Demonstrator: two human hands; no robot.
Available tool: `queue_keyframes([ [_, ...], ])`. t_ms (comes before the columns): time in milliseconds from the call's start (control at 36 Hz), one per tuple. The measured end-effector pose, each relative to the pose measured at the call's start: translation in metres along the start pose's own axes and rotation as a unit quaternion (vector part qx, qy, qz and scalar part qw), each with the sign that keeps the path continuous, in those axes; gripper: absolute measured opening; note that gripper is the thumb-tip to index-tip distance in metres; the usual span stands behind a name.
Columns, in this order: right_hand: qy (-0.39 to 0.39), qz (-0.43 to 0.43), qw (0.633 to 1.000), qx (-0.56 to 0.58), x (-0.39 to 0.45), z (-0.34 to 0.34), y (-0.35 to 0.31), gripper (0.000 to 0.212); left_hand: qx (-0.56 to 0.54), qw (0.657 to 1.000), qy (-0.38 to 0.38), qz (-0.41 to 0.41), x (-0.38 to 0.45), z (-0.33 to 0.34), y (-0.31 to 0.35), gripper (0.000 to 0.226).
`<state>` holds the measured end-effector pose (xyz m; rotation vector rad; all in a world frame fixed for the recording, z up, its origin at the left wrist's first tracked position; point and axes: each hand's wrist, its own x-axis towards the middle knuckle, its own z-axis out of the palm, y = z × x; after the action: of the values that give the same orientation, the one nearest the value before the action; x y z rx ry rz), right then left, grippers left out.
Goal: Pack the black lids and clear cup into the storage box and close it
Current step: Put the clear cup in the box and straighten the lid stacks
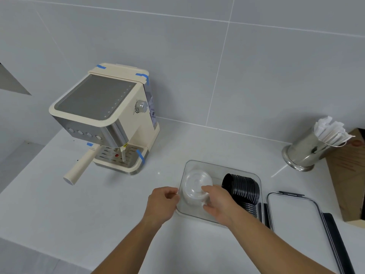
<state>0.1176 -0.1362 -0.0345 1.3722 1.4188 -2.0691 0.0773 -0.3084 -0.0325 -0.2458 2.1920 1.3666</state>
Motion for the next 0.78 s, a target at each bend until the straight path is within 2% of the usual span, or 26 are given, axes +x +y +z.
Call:
queue_keyframes([
  [167,-0.011,0.036,0.996,0.076,-0.012,0.001,0.001,0.046,-0.020,1.000,-0.011,-0.001,-0.001,0.000,-0.001,0.019],
  [389,-0.003,0.031,0.992,0.121,-0.012,0.004,-0.001,0.048,-0.050,0.998,-0.040,-0.002,-0.001,-0.003,-0.001,0.023],
  [556,0.004,0.010,0.994,0.113,-0.009,0.005,-0.006,0.040,-0.066,0.997,-0.045,-0.002,-0.003,-0.003,0.002,0.028],
  [778,0.008,-0.001,0.998,0.064,-0.006,0.003,-0.002,0.015,-0.083,0.995,-0.048,-0.004,-0.003,-0.004,0.002,0.026],
])
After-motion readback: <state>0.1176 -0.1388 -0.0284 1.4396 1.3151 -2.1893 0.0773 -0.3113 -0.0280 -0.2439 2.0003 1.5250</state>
